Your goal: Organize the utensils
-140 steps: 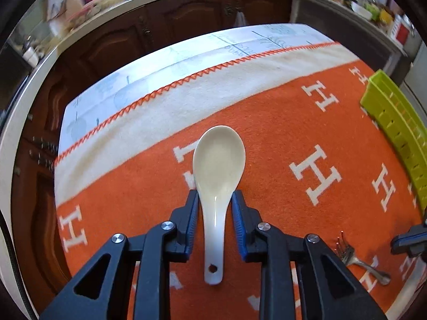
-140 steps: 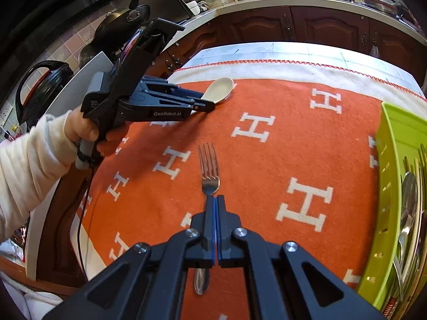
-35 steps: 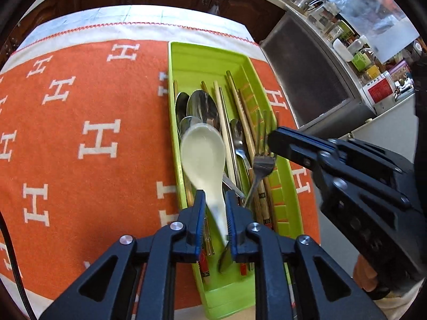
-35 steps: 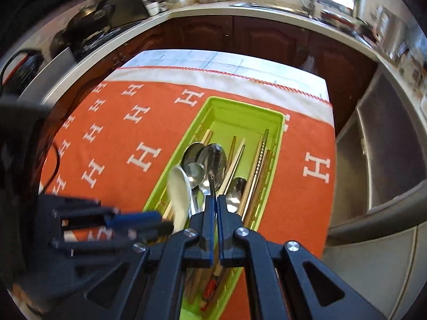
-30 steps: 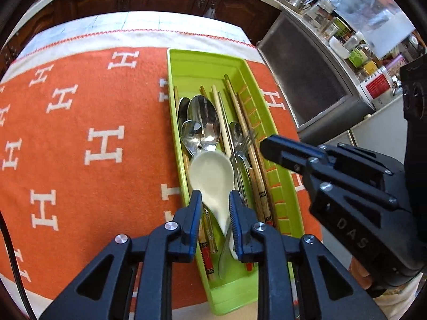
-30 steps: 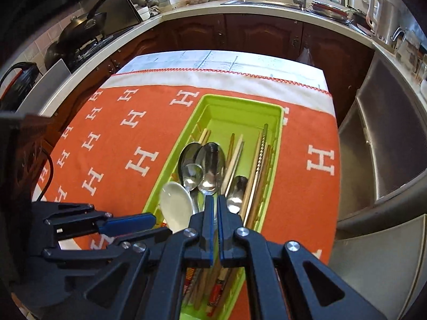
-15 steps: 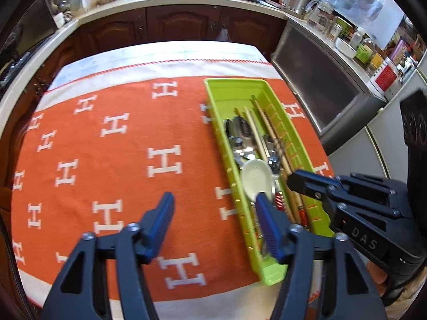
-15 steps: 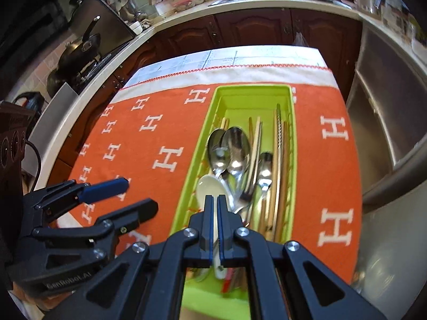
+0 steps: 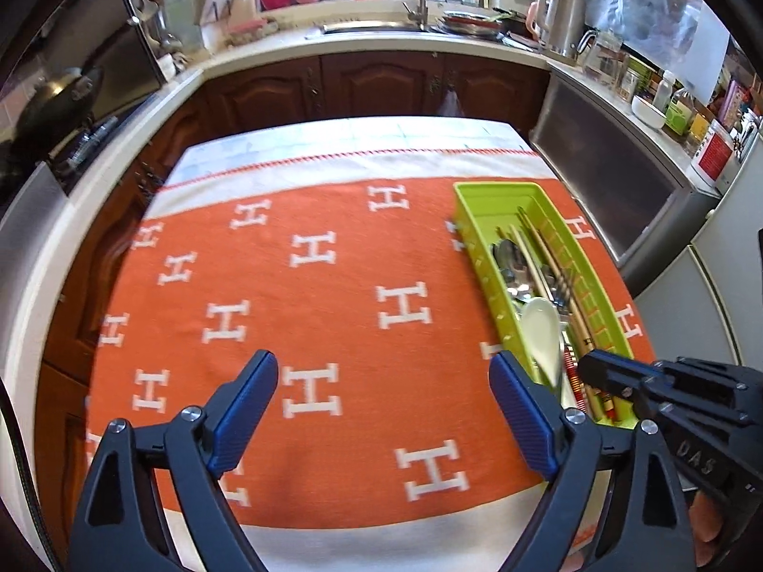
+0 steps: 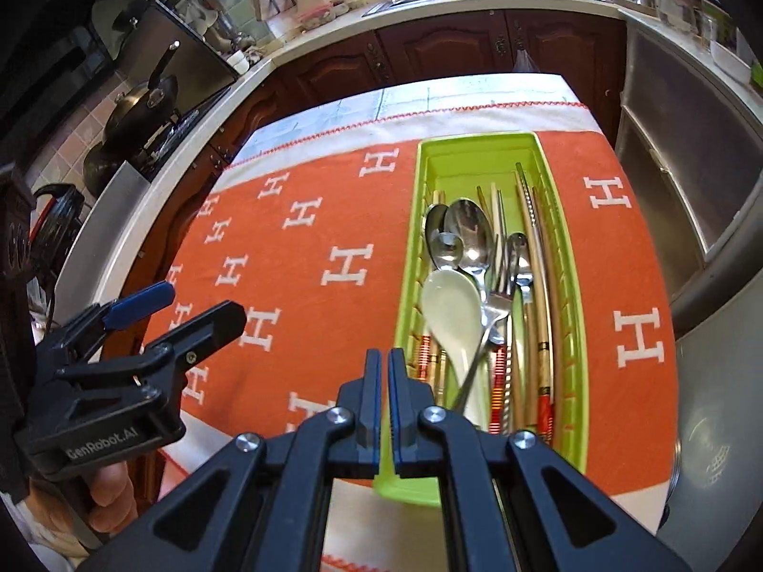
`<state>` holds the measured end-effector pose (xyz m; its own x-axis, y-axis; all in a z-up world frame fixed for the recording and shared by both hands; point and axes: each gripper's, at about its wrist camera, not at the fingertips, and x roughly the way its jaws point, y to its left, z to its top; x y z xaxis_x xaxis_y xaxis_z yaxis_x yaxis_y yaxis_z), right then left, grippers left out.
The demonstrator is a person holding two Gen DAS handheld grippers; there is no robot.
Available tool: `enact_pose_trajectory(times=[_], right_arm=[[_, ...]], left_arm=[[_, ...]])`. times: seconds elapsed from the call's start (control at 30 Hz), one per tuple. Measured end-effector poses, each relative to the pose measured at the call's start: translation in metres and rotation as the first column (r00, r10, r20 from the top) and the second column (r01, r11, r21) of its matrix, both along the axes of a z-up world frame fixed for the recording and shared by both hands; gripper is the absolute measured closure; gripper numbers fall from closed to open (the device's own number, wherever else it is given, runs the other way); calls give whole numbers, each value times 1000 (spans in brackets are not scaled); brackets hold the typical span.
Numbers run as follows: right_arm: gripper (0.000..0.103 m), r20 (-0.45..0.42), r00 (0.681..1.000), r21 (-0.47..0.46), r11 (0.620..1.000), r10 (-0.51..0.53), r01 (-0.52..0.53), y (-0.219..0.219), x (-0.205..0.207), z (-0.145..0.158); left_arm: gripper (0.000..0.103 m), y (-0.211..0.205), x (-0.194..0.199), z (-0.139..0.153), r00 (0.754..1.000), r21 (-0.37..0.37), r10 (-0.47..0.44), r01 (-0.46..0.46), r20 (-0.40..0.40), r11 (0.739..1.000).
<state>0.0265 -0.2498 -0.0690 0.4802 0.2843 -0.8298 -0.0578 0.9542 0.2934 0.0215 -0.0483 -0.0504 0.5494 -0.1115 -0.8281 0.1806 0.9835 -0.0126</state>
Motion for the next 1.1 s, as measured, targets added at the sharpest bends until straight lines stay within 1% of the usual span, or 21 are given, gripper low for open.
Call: enact_pose_trajectory(times=[0.07, 0.13, 0.17, 0.2, 0.27, 0.33, 0.37, 0.47, 0.67, 0.83, 0.93, 1.1], right_arm=[[100, 31, 999, -13, 1000, -18, 18, 9, -1, 10], [99, 42, 999, -17, 1000, -22, 22, 13, -2, 13], [99, 77, 996, -34, 999, -35, 38, 24, -3, 23], [99, 77, 996, -34, 999, -35, 38, 24, -3, 23], [98, 120, 992, -42, 998, -44, 49, 39, -5, 37], [98, 131, 990, -44, 998, -44, 50, 43, -6, 41], [98, 165, 986, -50, 998, -33, 42, 54, -10, 52], [98, 198, 980, -39, 998, -34, 42, 66, -14, 66], [98, 215, 976, -31, 999, -27, 34, 88, -22, 77], [98, 216, 976, -43, 999, -8, 17, 101, -27, 78], [98, 211, 977, -52, 999, 9, 2, 109, -28, 76], [98, 212, 977, -56, 998, 1, 11, 111, -27, 75]], left_arm=[[13, 9, -3, 7, 1000, 15, 2, -2, 15, 1000], [13, 17, -6, 14, 999, 30, 14, -15, 34, 999], [12, 23, -7, 19, 999, 37, 25, -27, 41, 999], [12, 27, -9, 22, 998, 37, 33, -35, 45, 999], [10, 37, -12, 31, 997, 37, 53, -55, 52, 998], [8, 45, -15, 38, 996, 35, 69, -72, 61, 997], [8, 50, -17, 42, 994, 34, 82, -85, 68, 996], [5, 61, -23, 51, 990, 31, 111, -114, 86, 993], [2, 78, -33, 62, 981, 11, 159, -161, 108, 987], [2, 91, -34, 59, 977, -18, 197, -197, 81, 980], [2, 95, -33, 56, 976, -20, 207, -206, 74, 978], [2, 94, -33, 55, 975, -16, 204, -203, 83, 979]])
